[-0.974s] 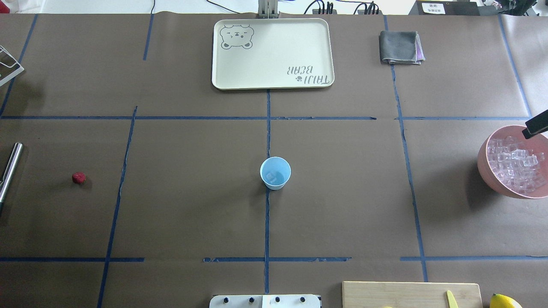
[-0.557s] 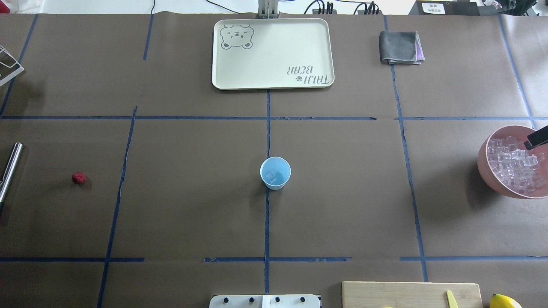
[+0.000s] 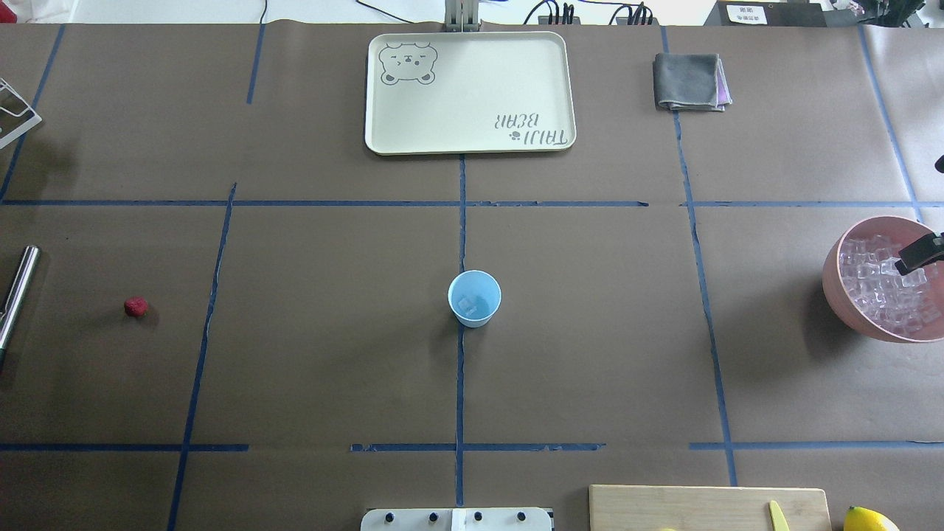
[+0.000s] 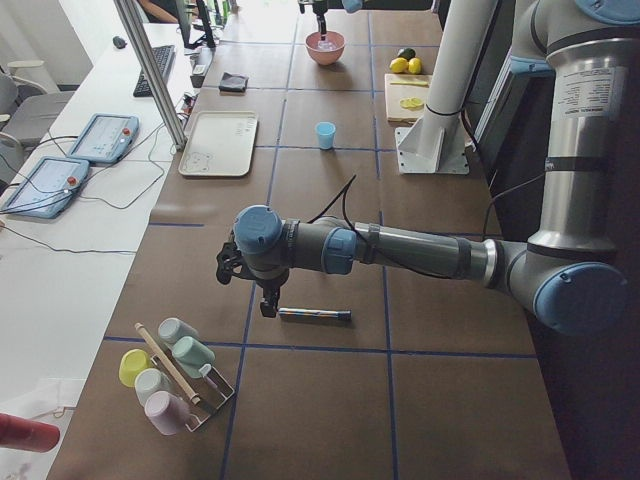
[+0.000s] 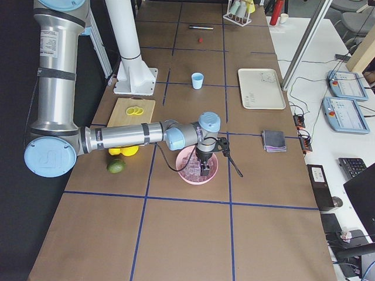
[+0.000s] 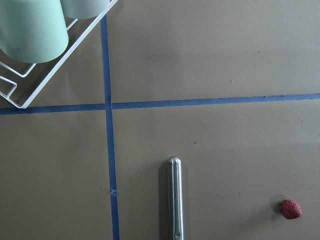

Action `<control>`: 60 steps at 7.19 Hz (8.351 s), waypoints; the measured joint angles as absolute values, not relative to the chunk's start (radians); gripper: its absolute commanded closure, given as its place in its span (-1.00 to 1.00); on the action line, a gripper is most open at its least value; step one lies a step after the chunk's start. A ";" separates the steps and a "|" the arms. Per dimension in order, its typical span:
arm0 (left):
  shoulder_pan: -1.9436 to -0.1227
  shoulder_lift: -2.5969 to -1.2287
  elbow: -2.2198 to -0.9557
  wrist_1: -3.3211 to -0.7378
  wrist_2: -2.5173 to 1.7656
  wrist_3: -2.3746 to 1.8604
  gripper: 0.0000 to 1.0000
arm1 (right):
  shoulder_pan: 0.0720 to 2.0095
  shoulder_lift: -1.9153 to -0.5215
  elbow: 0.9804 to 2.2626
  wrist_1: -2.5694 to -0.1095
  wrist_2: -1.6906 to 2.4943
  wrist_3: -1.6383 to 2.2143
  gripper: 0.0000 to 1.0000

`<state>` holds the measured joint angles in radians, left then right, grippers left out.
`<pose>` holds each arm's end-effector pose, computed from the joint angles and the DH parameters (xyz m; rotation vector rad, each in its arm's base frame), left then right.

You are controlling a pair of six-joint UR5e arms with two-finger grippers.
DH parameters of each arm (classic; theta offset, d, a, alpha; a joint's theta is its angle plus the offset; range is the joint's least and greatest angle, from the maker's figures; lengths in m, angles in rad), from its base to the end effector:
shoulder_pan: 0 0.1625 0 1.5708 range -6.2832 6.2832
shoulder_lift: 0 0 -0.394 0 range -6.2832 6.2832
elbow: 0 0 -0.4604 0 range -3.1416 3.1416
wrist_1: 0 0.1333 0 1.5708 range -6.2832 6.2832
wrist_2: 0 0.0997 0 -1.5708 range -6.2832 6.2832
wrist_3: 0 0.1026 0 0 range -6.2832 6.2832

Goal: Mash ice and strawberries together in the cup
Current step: 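Lower the right gripper into the bowl and grasp another ice cube, then carry the ice cube with the right gripper over the light-blue cup, then open the right gripper to drop the ice cube into the cup, then move the right gripper back to the pink bowl of ice, then lower the right gripper into the bowl and grasp a third ice cube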

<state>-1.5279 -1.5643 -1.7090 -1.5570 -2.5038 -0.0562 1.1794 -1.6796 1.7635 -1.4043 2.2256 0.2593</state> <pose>-0.0268 -0.5617 0.5450 0.0629 0.9361 0.0427 -0.1378 -0.5195 0.5697 0.0205 -0.6954 -0.2087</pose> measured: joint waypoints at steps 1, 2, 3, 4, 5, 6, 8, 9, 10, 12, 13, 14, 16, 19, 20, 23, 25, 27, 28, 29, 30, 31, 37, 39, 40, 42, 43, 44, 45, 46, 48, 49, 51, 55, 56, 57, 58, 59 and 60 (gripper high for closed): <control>-1.528 -1.565 -1.709 -1.557 -2.504 -0.057 -1.00 | 1.173 -1.683 1.763 -1.407 2.226 0.260 -0.63; -1.528 -1.566 -1.709 -1.557 -2.504 -0.057 -1.00 | 1.163 -1.685 1.762 -1.410 2.226 0.261 -0.63; -1.528 -1.568 -1.709 -1.557 -2.504 -0.057 -1.00 | 1.152 -1.685 1.760 -1.411 2.222 0.262 -0.55; -1.528 -1.571 -1.708 -1.556 -2.504 -0.057 -1.00 | 1.144 -1.686 1.757 -1.411 2.216 0.262 -0.41; -1.528 -1.573 -1.707 -1.556 -2.504 -0.057 -1.00 | 1.139 -1.686 1.753 -1.411 2.214 0.262 -0.33; -1.528 -1.575 -1.706 -1.555 -2.504 -0.057 -1.00 | 1.138 -1.686 1.749 -1.411 2.213 0.262 -0.32; -1.527 -1.578 -1.706 -1.554 -2.503 -0.057 -1.00 | 1.134 -1.679 1.736 -1.411 2.212 0.262 -0.27; -1.527 -1.578 -1.706 -1.554 -2.503 -0.057 -1.00 | 1.132 -1.676 1.731 -1.411 2.212 0.262 0.06; -1.527 -1.578 -1.705 -1.554 -2.503 -0.057 -1.00 | 1.131 -1.674 1.730 -1.411 2.211 0.262 0.77; -1.527 -1.578 -1.703 -1.554 -2.504 -0.057 -1.00 | 1.133 -1.675 1.736 -1.410 2.212 0.262 1.00; -1.527 -1.579 -1.703 -1.555 -2.505 -0.063 -1.00 | 1.134 -1.678 1.738 -1.408 2.211 0.262 1.00; -1.526 -1.579 -1.705 -1.559 -2.505 -0.086 -1.00 | 1.136 -1.684 1.745 -1.407 2.211 0.260 1.00; -1.526 -1.584 -1.710 -1.565 -2.503 -0.129 -1.00 | 1.153 -1.743 1.819 -1.413 2.211 0.256 1.00; -1.526 -1.589 -1.709 -1.566 -2.502 -0.138 -1.00 | 1.190 -1.767 2.061 -1.641 2.215 0.256 1.00; -1.524 -1.589 -1.709 -1.566 -2.502 -0.138 -1.00 | 1.197 -1.707 2.105 -1.730 2.222 0.270 1.00; -1.518 -1.589 -1.706 -1.565 -2.502 -0.139 -1.00 | 1.081 -1.356 2.116 -1.957 2.271 0.498 1.00; -1.516 -1.590 -1.702 -1.564 -2.502 -0.140 -1.00 | 0.891 -1.110 2.053 -2.012 2.244 0.790 1.00; -1.514 -1.591 -1.699 -1.563 -2.501 -0.140 -1.00 | 0.689 -0.888 1.902 -1.975 2.120 1.061 0.99; -1.514 -1.592 -1.697 -1.563 -2.501 -0.139 -1.00 | 0.626 -0.801 1.799 -1.931 2.073 1.141 0.99; -1.513 -1.592 -1.694 -1.563 -2.500 -0.139 -1.00 | 0.589 -0.749 1.728 -1.907 2.042 1.179 0.98; -1.513 -1.592 -1.693 -1.563 -2.500 -0.138 -1.00 | 0.566 -0.726 1.692 -1.896 2.021 1.194 0.97; -1.513 -1.592 -1.692 -1.563 -2.500 -0.138 -1.00 | 0.550 -0.711 1.668 -1.892 2.009 1.199 0.95; -1.512 -1.593 -1.688 -1.563 -2.500 -0.138 -1.00 | 0.526 -0.671 1.539 -1.805 1.991 1.201 0.40; -1.512 -1.594 -1.688 -1.563 -2.500 -0.137 -1.00 | 0.526 -0.670 1.535 -1.799 1.992 1.201 -0.33; -1.511 -1.594 -1.688 -1.562 -2.500 -0.137 -1.00 | 0.526 -0.670 1.535 -1.798 1.993 1.201 -0.48; -1.511 -1.597 -1.688 -1.561 -2.500 -0.137 -1.00 | 0.526 -0.672 1.538 -1.798 1.992 1.201 -0.57; -1.511 -1.601 -1.688 -1.559 -2.500 -0.137 -1.00 | 0.527 -0.674 1.540 -1.798 1.991 1.201 -0.71; -1.511 -1.603 -1.689 -1.558 -2.500 -0.138 -1.00 | 0.528 -0.674 1.543 -1.798 1.991 1.201 -0.97; -1.511 -1.606 -1.689 -1.556 -2.500 -0.138 -1.00 | 0.536 -0.675 1.559 -1.801 1.993 1.201 -0.98; -1.510 -1.610 -1.688 -1.555 -2.499 -0.139 -1.00 | 0.561 -0.682 1.603 -1.820 1.997 1.200 -0.98; -1.509 -1.613 -1.690 -1.554 -2.500 -0.141 -1.00 | 0.660 -0.771 1.781 -1.877 2.007 1.184 -0.98; -1.508 -1.614 -1.692 -1.554 -2.500 -0.141 -1.00 | 0.720 -0.867 1.896 -1.884 2.013 1.152 -0.98; -1.507 -1.618 -1.694 -1.553 -2.500 -0.142 -1.00 | 0.860 -1.082 2.070 -1.883 2.046 0.969 -0.99; -1.506 -1.621 -1.702 -1.552 -2.500 -0.148 -1.00 | 1.100 -1.426 2.091 -1.740 2.145 0.533 -0.99; -1.506 -1.621 -1.703 -1.552 -2.500 -0.149 -1.00 | 1.130 -1.477 2.064 -1.713 2.168 0.460 -0.99; -1.506 -1.621 -1.703 -1.552 -2.500 -0.149 -1.00 | 1.141 -1.510 2.016 -1.684 2.176 0.407 -0.99; -1.506 -1.621 -1.703 -1.552 -2.501 -0.149 -1.00 | 1.146 -1.528 1.943 -1.623 2.179 0.380 -0.99; -1.506 -1.621 -1.705 -1.552 -2.501 -0.150 -1.00 | 1.147 -1.544 1.877 -1.559 2.181 0.370 -0.99; -1.506 -1.621 -1.706 -1.552 -2.501 -0.150 -1.00 | 1.147 -1.569 1.838 -1.514 2.182 0.361 -0.99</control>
<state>-1.5064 -1.6210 -1.7056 -1.5524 -2.5014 -0.1499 1.1471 -1.5688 1.8379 -1.5136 2.1820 0.3606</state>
